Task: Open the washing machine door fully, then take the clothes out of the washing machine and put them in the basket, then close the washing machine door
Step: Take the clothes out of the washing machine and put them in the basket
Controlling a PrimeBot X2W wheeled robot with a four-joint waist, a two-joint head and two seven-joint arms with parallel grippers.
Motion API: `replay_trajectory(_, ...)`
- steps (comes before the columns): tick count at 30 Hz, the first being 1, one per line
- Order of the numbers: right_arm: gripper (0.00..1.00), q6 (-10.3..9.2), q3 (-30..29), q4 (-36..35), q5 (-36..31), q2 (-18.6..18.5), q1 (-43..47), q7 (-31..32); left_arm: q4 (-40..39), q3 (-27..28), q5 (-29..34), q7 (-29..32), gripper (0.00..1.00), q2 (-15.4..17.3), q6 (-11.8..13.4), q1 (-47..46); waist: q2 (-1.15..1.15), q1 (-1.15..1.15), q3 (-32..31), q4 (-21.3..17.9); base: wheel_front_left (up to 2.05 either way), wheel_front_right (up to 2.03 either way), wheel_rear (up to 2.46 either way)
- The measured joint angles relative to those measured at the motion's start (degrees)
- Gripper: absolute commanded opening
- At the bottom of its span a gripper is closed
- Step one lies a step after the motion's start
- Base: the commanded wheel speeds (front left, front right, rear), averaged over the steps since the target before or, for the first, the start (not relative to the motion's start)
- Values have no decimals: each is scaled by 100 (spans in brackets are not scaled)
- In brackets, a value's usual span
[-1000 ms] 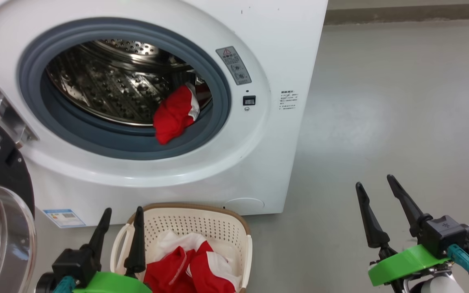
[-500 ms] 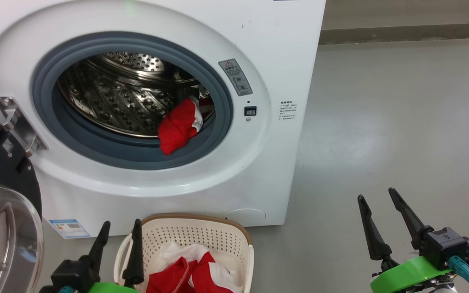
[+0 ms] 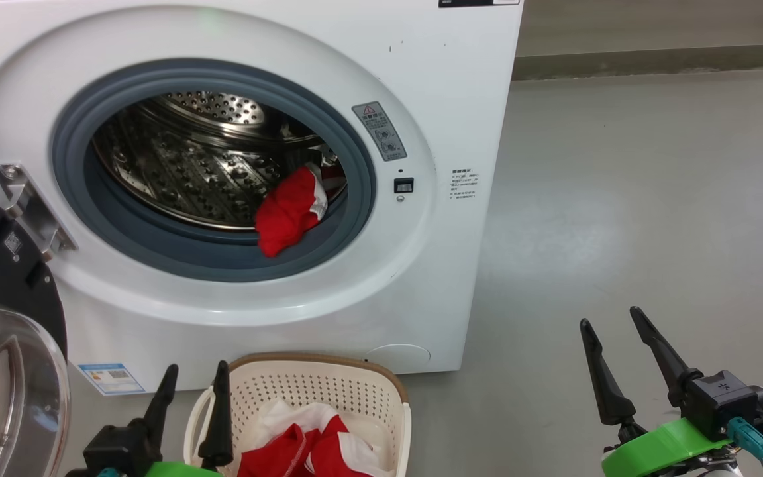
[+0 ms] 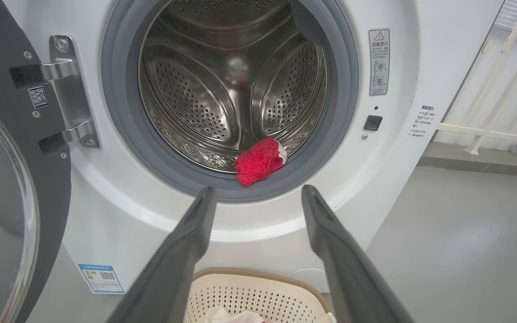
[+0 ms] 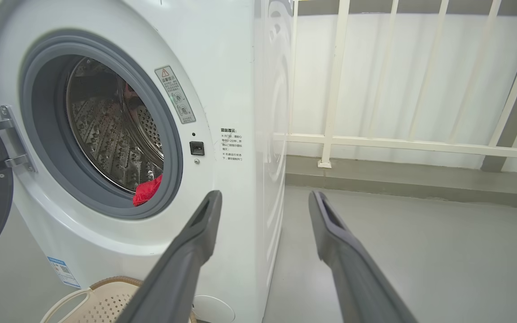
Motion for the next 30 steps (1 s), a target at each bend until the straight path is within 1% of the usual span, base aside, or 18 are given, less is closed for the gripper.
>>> replay_trajectory(13, 100, 0, 11, -31, -43, -7, 0, 0, 11, 25, 44, 0, 100, -19, -43, 0, 0, 0, 100, 22, 0, 0, 0)
replay_trajectory(19, 100, 0, 27, -88, -91, -7, -1, 0, 42, 24, 94, 1, 100, -14, -49, -49, 0, 0, 244, 41, 0, 0, 0)
replay_trajectory(26, 100, 0, 46, -211, -116, -5, -48, 0, 40, 36, 96, 0, 100, -18, -119, -475, 0, 0, 565, 42, 0, 0, 0)
replay_trajectory(29, 100, 0, 84, -294, -131, -5, -196, 0, 45, 45, 94, 0, 100, -27, -155, -721, 0, 0, 748, 34, 0, 0, 0)
replay_trajectory(30, 100, 0, 97, -330, -131, -5, -273, 0, 51, 52, 94, 0, 100, -30, -204, -818, 0, 0, 817, 32, 0, 0, 0)
